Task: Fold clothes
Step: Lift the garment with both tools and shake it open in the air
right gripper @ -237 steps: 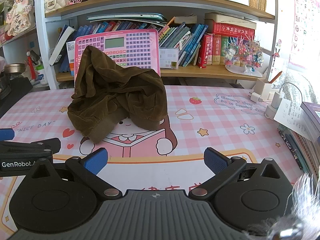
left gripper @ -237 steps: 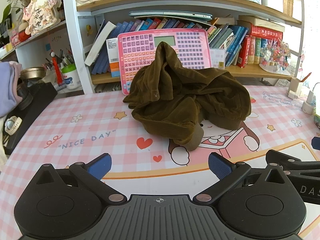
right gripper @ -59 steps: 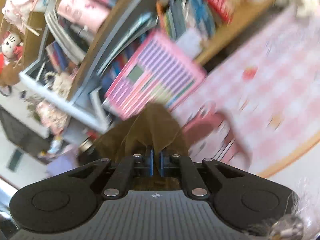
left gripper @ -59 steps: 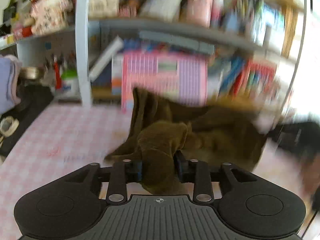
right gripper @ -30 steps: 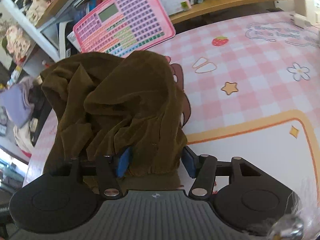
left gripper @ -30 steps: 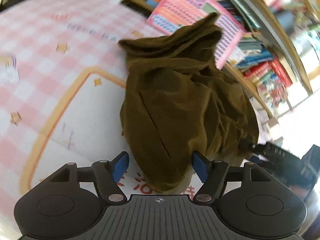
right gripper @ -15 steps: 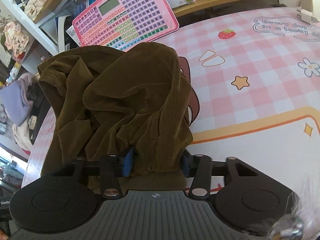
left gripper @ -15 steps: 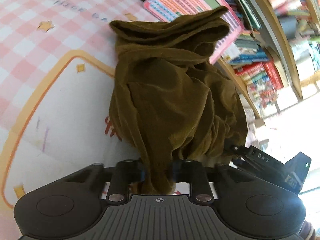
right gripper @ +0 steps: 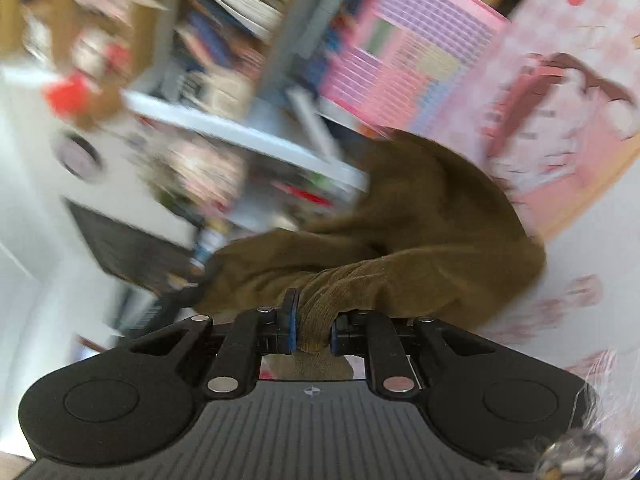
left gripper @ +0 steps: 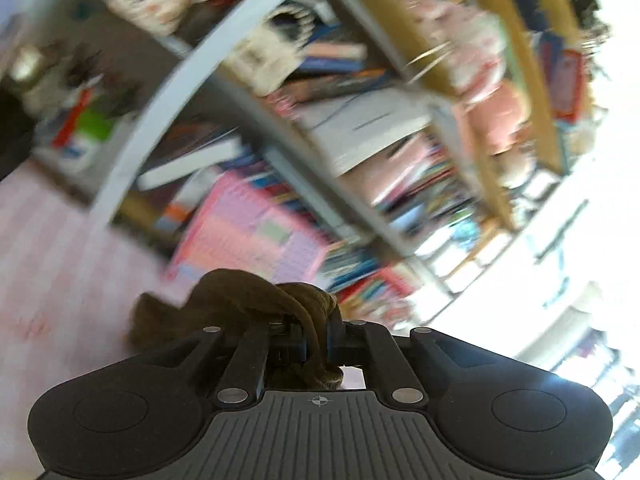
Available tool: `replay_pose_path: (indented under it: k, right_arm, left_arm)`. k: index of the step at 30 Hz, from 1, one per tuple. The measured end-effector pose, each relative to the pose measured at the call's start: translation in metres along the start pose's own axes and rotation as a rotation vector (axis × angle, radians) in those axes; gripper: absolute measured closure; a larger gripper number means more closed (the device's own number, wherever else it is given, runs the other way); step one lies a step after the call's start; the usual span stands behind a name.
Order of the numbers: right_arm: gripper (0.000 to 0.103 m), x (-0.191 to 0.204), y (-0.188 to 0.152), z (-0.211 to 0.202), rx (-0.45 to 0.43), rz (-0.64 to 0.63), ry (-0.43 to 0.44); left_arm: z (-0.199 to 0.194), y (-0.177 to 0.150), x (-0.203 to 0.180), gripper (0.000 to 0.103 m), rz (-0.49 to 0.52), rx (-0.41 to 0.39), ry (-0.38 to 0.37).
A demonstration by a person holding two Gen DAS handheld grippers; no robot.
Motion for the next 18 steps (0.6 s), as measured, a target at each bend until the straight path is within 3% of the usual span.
replay_pose_path:
  k: [2, 6, 9, 12, 15, 16, 18]
  right_arm:
    - [0.09, 0.022, -0.004, -0.004, -0.095, 0.052, 0.056]
    - [0.09, 0.015, 0.014, -0.027, -0.305, 0.069, -0.082]
    - [0.091, 0.04, 0.041, -0.055, -0.475, -0.007, -0.147]
    - [0.091, 0.119, 0.061, -0.084, -0.624, -0.203, -0.079]
    - [0.091, 0.185, 0.054, -0.089, -0.655, -0.348, 0.024]
    - [0.091, 0.195, 0.047, -0.078, -0.627, -0.366, 0.041]
    - [0.091, 0.199, 0.031, -0.049, -0.543, -0.365, 0.056]
  left_arm:
    - [0.029, 0.01, -0.002, 0.097, 0.015, 0.067, -0.035]
    - [0.113, 0.004, -0.026, 0.097, 0.098, 0.212, -0.088]
    - [0.154, 0.024, -0.09, 0.097, 0.156, 0.173, -0.228]
    - [0.137, 0.063, -0.151, 0.097, 0.191, 0.077, -0.413]
    - [0.104, 0.096, -0.162, 0.097, 0.207, 0.036, -0.516]
    - [0.1, 0.097, -0.149, 0.097, 0.209, 0.051, -0.506]
    - [0.108, 0.074, -0.09, 0.097, 0.213, 0.138, -0.38]
Point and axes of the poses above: each gripper's, at about its wrist camera, not at the fingertips, and z roughly the way its jaws point, x to its left, y to its top, the point moved 9 cm from there along z, roughly the way its jaws point, and after that the axes turned 4 degrees about -z, right-handed, at the moved point
